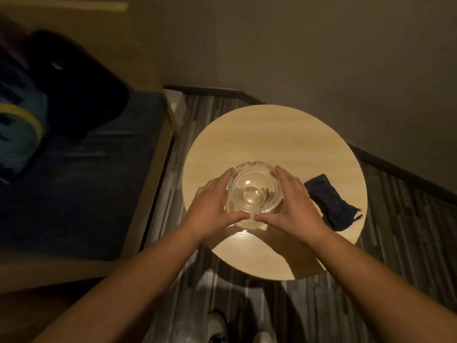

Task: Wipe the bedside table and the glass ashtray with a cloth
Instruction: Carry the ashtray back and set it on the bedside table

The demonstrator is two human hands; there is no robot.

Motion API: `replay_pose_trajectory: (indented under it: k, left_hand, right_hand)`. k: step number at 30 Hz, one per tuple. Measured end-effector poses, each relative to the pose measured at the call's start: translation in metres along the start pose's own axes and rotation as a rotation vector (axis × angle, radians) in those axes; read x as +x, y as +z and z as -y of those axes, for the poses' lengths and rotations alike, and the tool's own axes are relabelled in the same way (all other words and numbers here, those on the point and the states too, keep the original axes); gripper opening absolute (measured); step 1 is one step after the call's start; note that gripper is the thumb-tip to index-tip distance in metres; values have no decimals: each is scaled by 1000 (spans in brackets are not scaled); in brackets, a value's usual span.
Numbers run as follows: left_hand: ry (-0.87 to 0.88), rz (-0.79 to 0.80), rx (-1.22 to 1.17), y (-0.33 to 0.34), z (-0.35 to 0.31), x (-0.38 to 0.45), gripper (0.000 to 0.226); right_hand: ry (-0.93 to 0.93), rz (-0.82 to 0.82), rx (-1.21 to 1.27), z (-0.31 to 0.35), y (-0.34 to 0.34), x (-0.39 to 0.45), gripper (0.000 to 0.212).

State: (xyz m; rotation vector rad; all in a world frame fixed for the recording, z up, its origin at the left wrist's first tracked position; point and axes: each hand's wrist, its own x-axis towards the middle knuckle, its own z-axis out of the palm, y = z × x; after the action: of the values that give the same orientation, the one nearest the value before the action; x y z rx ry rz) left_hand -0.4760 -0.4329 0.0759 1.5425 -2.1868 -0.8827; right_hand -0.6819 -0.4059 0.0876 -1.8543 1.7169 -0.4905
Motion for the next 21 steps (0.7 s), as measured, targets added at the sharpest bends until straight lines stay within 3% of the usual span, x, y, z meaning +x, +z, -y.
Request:
replay_pose_trajectory:
  k: [10,21]
  left_hand:
    - [-190,-309,-14,-174,-31,-122,103]
    - [-541,-643,-32,-271,35,-326,98]
  right_hand:
    - [-314,119,30,194,-39,1,112]
    - [-722,460,6,398,65,-34,122]
